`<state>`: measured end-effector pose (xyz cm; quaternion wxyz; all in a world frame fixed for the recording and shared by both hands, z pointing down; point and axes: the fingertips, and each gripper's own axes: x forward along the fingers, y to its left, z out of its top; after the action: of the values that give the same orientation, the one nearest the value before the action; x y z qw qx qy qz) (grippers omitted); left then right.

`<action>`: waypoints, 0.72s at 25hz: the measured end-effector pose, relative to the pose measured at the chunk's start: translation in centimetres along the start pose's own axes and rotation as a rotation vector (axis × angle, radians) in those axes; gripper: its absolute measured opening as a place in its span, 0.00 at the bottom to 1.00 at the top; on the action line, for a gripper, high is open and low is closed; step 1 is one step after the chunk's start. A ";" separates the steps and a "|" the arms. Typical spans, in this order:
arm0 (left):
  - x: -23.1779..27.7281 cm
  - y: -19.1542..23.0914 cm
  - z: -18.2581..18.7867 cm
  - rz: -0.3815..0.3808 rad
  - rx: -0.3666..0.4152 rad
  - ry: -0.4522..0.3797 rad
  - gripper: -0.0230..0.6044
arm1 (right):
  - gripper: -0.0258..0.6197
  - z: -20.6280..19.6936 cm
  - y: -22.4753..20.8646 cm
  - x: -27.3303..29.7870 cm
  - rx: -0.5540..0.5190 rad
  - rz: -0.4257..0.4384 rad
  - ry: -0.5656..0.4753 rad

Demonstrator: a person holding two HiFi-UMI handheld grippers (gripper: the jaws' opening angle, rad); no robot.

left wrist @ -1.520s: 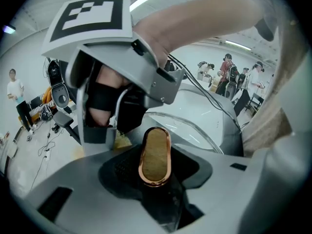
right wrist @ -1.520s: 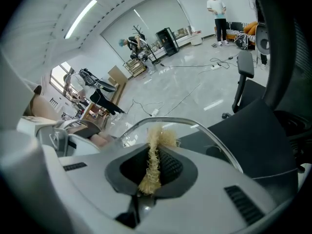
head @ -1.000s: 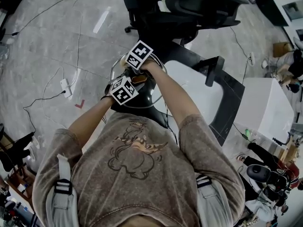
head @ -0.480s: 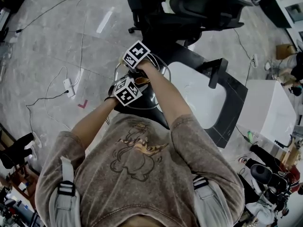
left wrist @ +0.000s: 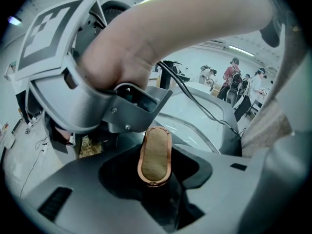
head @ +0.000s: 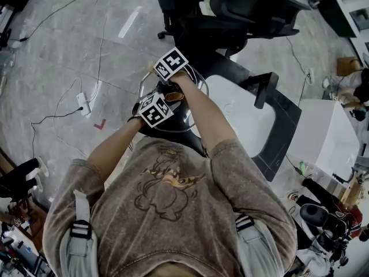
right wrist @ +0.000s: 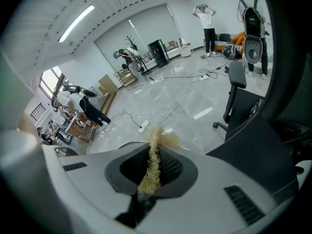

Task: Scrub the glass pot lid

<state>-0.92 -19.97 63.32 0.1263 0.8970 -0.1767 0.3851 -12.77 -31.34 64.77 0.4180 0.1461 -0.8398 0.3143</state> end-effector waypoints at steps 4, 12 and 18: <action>0.2 0.1 -0.1 -0.001 -0.005 0.002 0.33 | 0.10 -0.3 -1.6 -0.8 0.042 -0.026 -0.018; 0.0 0.0 -0.1 0.000 -0.010 -0.001 0.33 | 0.10 -1.6 -4.7 -3.2 0.144 -0.053 -0.066; 0.1 0.1 -0.2 -0.003 -0.009 0.005 0.33 | 0.10 -3.4 -6.7 -5.1 0.200 -0.087 -0.106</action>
<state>-1.03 -19.99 63.52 0.1313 0.8958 -0.1767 0.3861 -4.22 -34.32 64.96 0.3694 0.2397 -0.8180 0.3701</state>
